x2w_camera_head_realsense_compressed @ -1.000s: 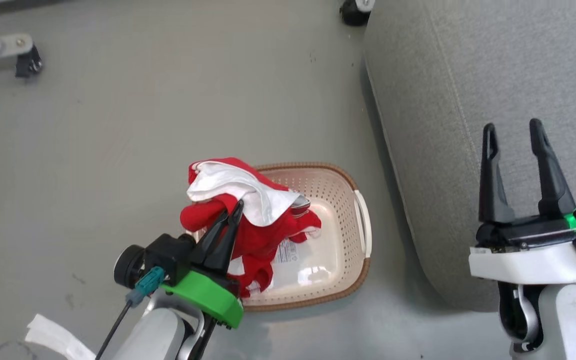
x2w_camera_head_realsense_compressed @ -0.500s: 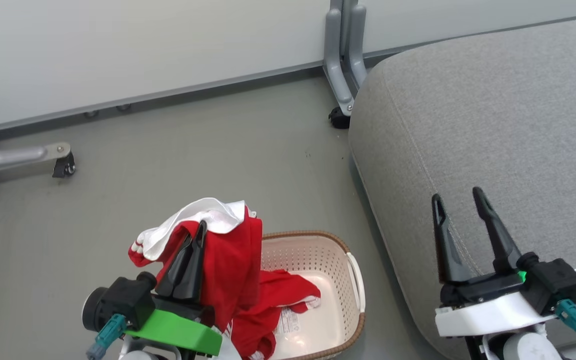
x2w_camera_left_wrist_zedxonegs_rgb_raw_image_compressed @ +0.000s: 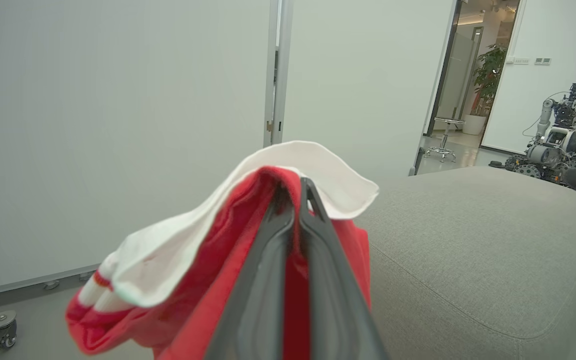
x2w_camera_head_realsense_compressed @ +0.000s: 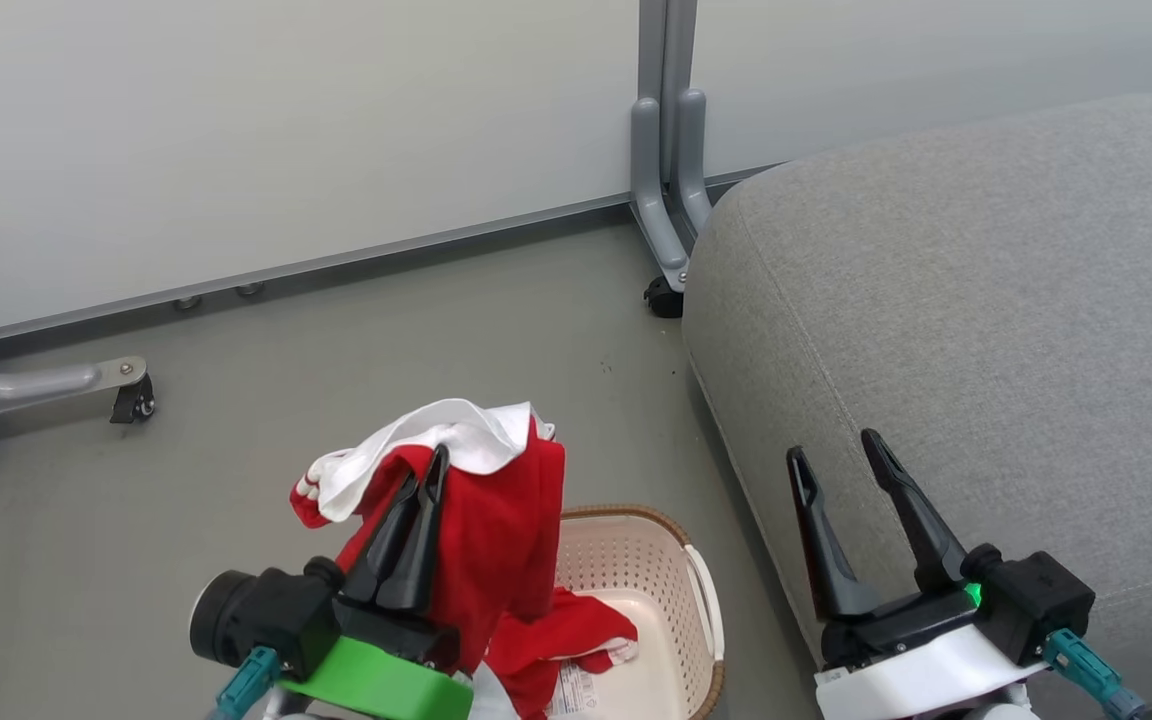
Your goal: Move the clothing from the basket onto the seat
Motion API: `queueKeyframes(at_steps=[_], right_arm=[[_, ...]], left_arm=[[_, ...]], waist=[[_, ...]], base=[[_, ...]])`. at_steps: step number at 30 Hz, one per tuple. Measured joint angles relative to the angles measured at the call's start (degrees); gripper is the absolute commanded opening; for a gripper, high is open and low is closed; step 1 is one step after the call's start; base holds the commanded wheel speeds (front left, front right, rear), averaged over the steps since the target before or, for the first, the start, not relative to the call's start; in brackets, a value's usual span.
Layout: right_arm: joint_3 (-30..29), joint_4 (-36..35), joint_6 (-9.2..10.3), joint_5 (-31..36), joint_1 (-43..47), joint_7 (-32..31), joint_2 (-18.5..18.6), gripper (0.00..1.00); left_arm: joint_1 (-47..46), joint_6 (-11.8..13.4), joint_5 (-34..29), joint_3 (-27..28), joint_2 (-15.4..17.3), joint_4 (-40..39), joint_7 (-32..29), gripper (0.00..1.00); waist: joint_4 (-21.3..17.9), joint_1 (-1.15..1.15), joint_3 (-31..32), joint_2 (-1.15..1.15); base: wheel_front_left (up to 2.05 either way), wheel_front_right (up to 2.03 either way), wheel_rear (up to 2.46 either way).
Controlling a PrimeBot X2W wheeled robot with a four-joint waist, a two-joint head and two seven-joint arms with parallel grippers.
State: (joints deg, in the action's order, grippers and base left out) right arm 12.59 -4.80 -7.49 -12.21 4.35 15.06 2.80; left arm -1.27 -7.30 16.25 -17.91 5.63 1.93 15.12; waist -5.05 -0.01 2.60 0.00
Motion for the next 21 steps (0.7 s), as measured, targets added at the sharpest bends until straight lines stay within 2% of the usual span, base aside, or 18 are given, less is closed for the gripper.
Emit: queueKeyframes(at_steps=[8,21], right_arm=[[7.6,2.2,0.00,-3.3,-1.1,0.0,0.2,1.00],[18.2,5.4,0.00,-13.2,-8.6,0.0,3.8,1.00]], left_arm=[[-2.3,0.0,0.7,-4.9,1.4,-2.2,0.0,0.00],[-9.1,0.0,2.8,-14.8,4.6,-5.2,0.0,0.00]], waist=[[0.6,0.00,-0.7,0.00],[2.0,0.00,-2.0,0.00]], base=[[0.00,0.00,0.00],[0.00,0.00,0.00]])
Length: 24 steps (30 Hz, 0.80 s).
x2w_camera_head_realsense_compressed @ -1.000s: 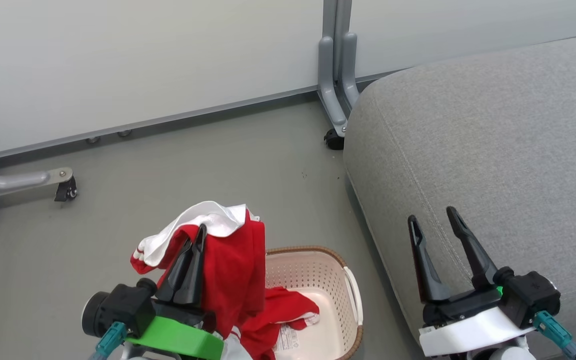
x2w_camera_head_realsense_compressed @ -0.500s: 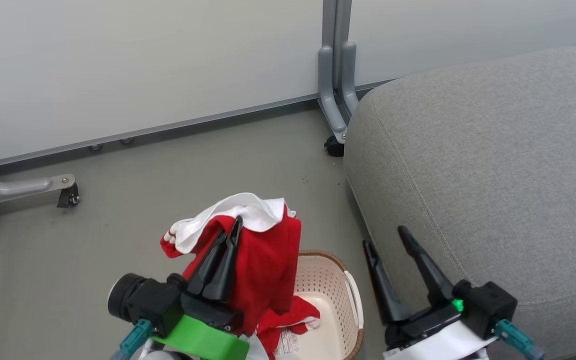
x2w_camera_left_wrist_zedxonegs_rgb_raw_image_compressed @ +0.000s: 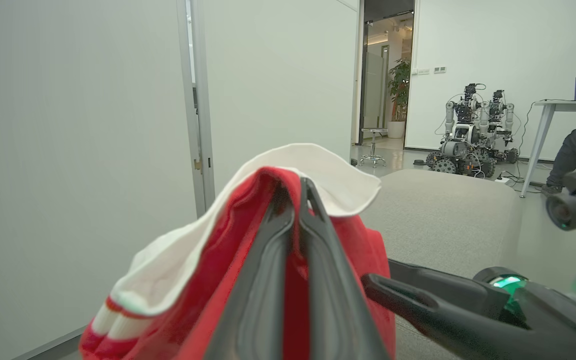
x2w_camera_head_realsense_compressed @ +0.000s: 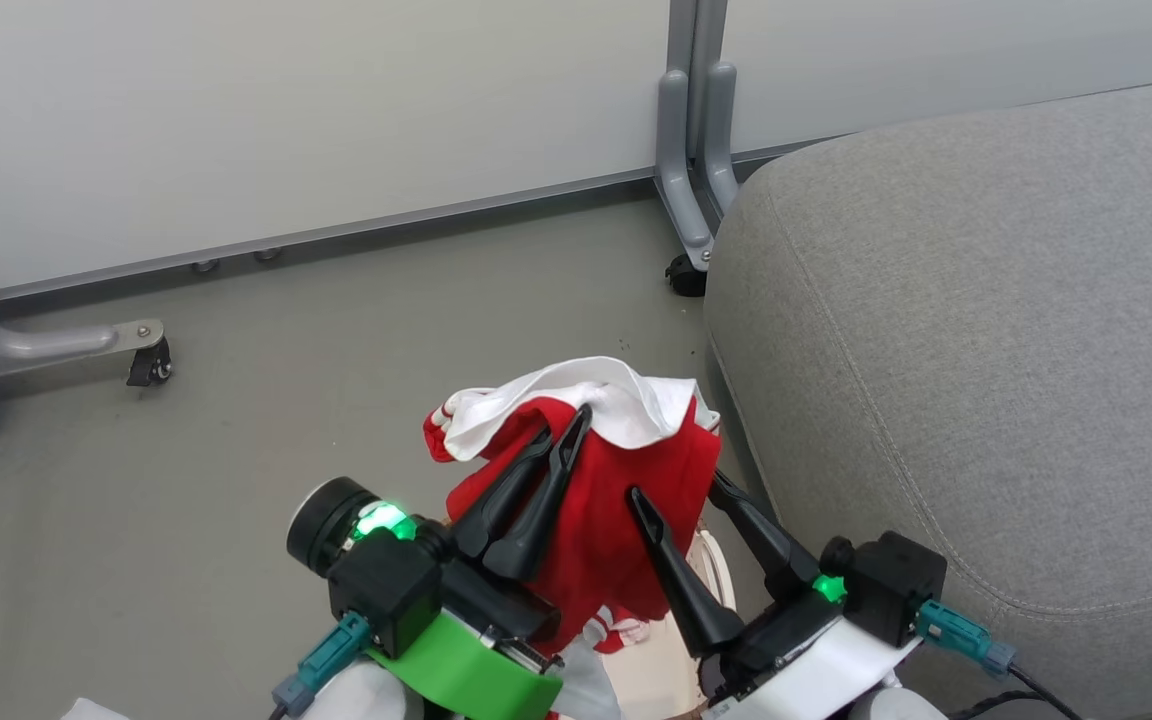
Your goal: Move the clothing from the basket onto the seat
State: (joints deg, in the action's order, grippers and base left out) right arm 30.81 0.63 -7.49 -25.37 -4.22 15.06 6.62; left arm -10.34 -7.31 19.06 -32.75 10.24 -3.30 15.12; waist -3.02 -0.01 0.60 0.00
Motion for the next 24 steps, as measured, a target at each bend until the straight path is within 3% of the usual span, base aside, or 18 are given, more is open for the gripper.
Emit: queueKeyframes(at_steps=[6,7,8,14,15,18,19,24], right_arm=[[3.3,-0.1,0.00,-1.8,-1.6,0.0,1.0,1.00],[3.4,-0.2,0.00,-1.7,-1.8,0.0,1.1,0.43],[3.4,-0.3,0.00,-1.6,-2.0,0.0,1.1,0.00],[3.4,-0.1,0.00,0.9,-2.1,0.0,1.2,0.00],[3.1,-0.1,0.00,1.2,-2.0,0.0,1.2,0.00],[1.4,-0.2,0.00,2.6,-1.9,0.0,1.1,0.00],[0.3,-0.1,0.00,3.6,-1.9,0.0,1.0,0.00],[-2.9,-0.5,0.00,4.4,-1.6,0.0,0.3,0.00]], left_arm=[[-1.4,0.0,0.6,-2.2,1.1,0.0,0.0,0.00],[-1.6,0.0,0.6,-2.5,1.4,0.2,0.0,0.00],[-1.8,0.0,0.6,-2.7,1.5,0.5,0.0,0.00],[-2.2,0.0,-0.5,-3.0,2.2,2.7,0.0,0.00],[-2.2,0.0,-0.6,-3.3,2.4,3.4,0.0,0.05],[-2.6,0.0,-1.5,-3.3,2.6,4.2,0.0,0.48],[-2.7,0.2,-1.7,-3.2,2.7,4.4,0.0,1.00],[-2.9,0.8,-2.7,-3.0,2.9,5.4,0.0,1.00]], waist=[[0.3,0.00,-0.3,0.00],[0.4,0.00,-0.4,0.00],[0.4,0.00,-0.5,0.00],[0.2,0.00,-1.0,0.00],[0.1,0.00,-1.0,0.00],[-0.1,0.00,-1.2,0.00],[-0.3,0.00,-1.3,0.00],[-1.1,0.00,-1.6,0.00]], base=[[0.00,0.00,0.00],[0.00,0.00,0.00],[0.00,0.00,0.00],[0.00,0.00,0.00],[0.00,0.00,0.00],[0.00,0.00,0.00],[0.00,0.00,0.00],[0.00,0.00,0.00]])
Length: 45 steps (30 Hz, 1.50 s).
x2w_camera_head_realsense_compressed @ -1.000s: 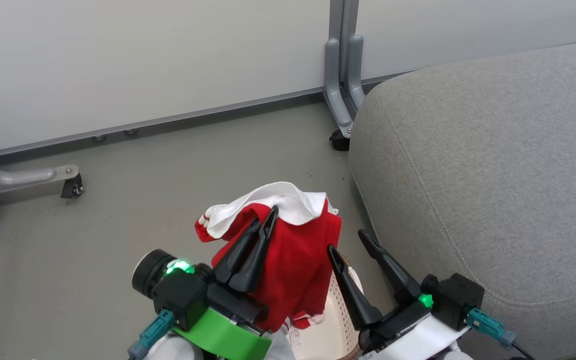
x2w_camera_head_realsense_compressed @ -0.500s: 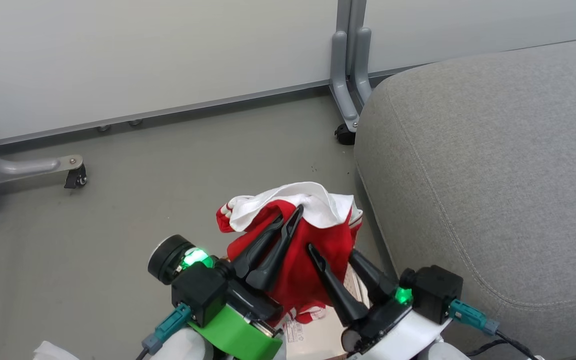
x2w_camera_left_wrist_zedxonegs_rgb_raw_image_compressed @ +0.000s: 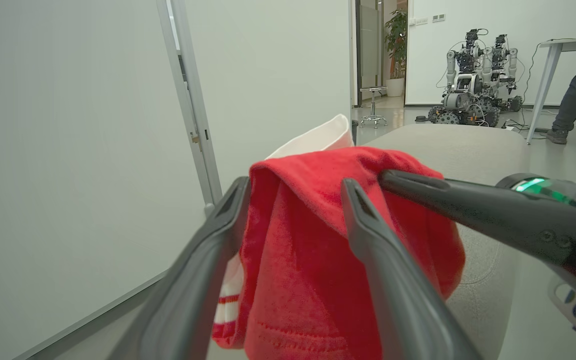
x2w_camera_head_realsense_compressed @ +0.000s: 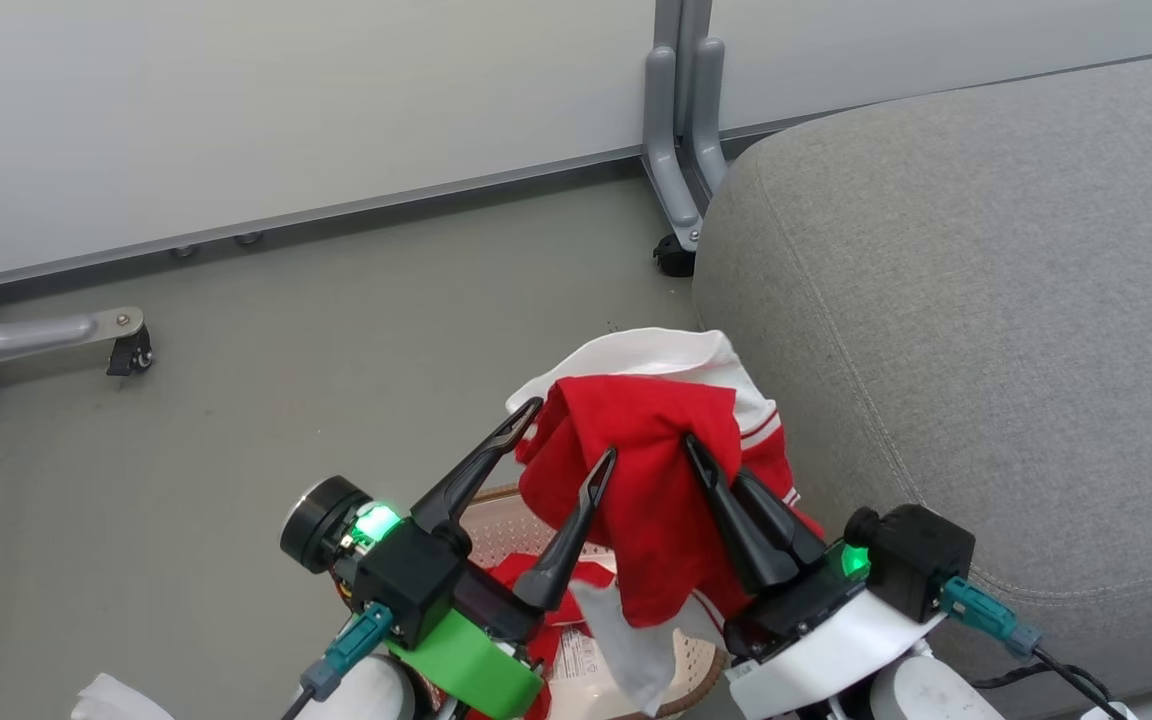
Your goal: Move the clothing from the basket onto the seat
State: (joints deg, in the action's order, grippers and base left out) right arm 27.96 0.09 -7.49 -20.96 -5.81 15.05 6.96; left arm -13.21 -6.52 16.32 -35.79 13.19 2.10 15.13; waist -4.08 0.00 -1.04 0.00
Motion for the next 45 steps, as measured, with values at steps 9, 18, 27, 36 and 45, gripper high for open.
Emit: queueKeyframes(at_steps=[9,18,27,36,45], right_arm=[[-3.8,-0.4,0.00,2.3,0.5,0.0,0.0,0.00],[-4.8,-0.6,0.00,3.5,0.8,0.0,-0.1,0.00],[-7.7,-2.7,0.00,5.5,0.8,0.0,-0.3,0.00],[-12.8,-7.6,0.00,8.3,-0.2,0.0,-0.6,0.00],[-20.3,-13.9,0.00,10.8,-2.1,0.0,-2.6,0.00]], left_arm=[[-0.3,0.0,-1.4,-0.6,0.1,1.5,0.0,1.00],[-0.3,0.0,-1.2,-1.3,0.1,2.6,0.0,1.00],[-0.3,0.0,-0.8,-2.2,0.4,3.5,0.0,1.00],[-2.0,0.3,-0.8,-3.1,1.3,2.7,-1.0,1.00],[-7.2,-0.3,-1.8,-5.5,2.1,3.5,-2.2,1.00]], waist=[[-1.5,0.00,-0.4,0.00],[-2.3,0.00,-0.3,0.00],[-4.0,0.00,-0.5,0.00],[-9.3,0.00,-2.6,0.00],[-14.6,0.00,-8.9,0.00]], base=[[0.00,0.00,0.00],[0.00,0.00,0.00],[0.00,0.00,0.00],[0.00,0.00,0.00],[0.00,0.00,0.00]])
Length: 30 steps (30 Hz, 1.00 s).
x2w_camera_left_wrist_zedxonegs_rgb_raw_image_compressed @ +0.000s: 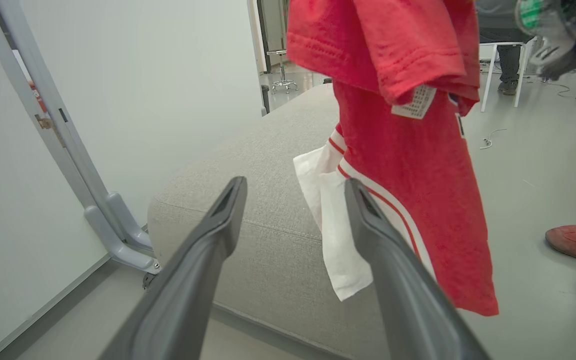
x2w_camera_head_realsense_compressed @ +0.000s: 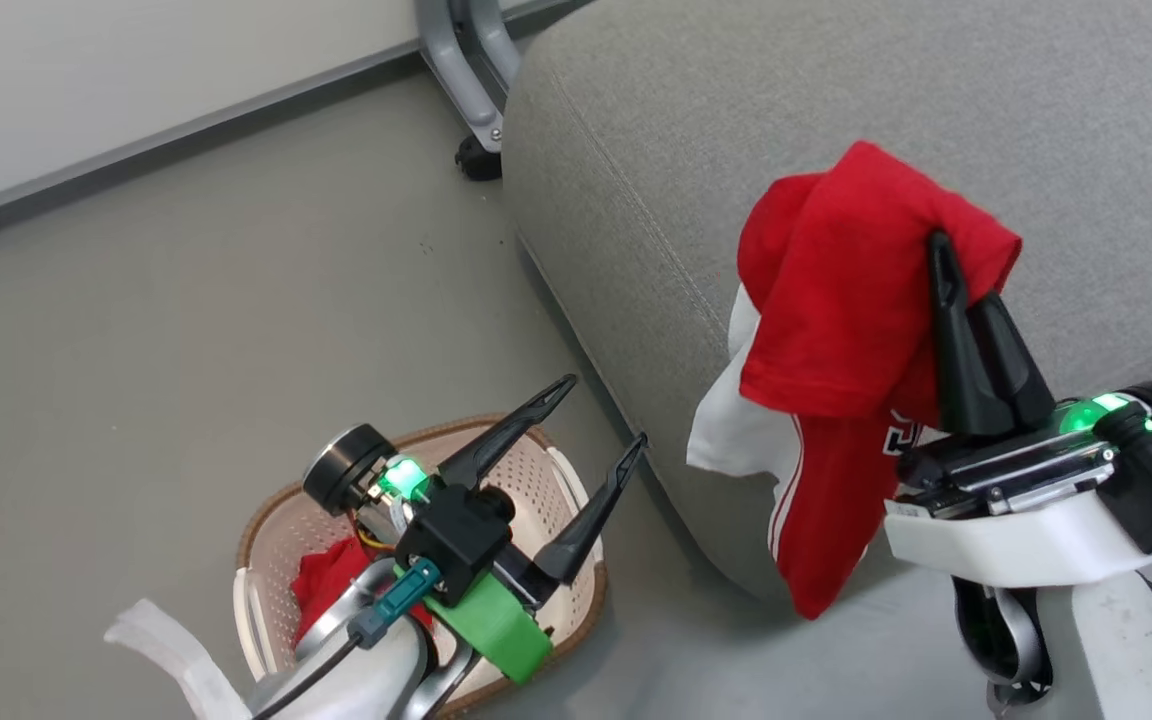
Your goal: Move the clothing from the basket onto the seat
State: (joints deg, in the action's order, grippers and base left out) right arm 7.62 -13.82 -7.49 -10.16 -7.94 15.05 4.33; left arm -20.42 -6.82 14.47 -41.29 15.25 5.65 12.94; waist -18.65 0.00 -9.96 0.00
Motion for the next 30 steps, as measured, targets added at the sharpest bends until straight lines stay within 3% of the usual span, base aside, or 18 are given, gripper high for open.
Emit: queueKeyframes(at_steps=[6,12,22,30], right_arm=[[-4.2,-0.5,0.00,0.7,-2.9,0.0,-0.5,0.00],[-11.5,1.8,0.00,1.2,-12.8,0.0,-0.6,0.00],[-25.2,10.0,-0.01,0.0,-36.9,0.0,8.7,0.00],[-28.4,20.9,-0.01,-0.3,-46.8,0.0,14.4,0.00]], left_arm=[[-4.7,-0.3,-0.8,-2.5,-0.3,0.8,-0.3,1.00],[-9.9,-0.5,-1.0,-5.4,0.1,-0.1,-1.6,1.00],[-19.5,-0.5,-1.2,-10.4,3.2,-4.0,-4.3,1.00],[-25.4,-0.5,-0.9,-12.8,4.4,-5.5,-5.4,1.00]], waist=[[-2.0,0.00,-4.9,0.00],[-2.4,0.00,-10.8,0.00],[-0.4,0.01,-23.0,0.00],[1.4,0.02,-32.1,0.00]], base=[[0.00,0.00,0.00],[0.00,0.00,0.00],[0.00,0.00,0.00],[0.00,0.00,0.00]])
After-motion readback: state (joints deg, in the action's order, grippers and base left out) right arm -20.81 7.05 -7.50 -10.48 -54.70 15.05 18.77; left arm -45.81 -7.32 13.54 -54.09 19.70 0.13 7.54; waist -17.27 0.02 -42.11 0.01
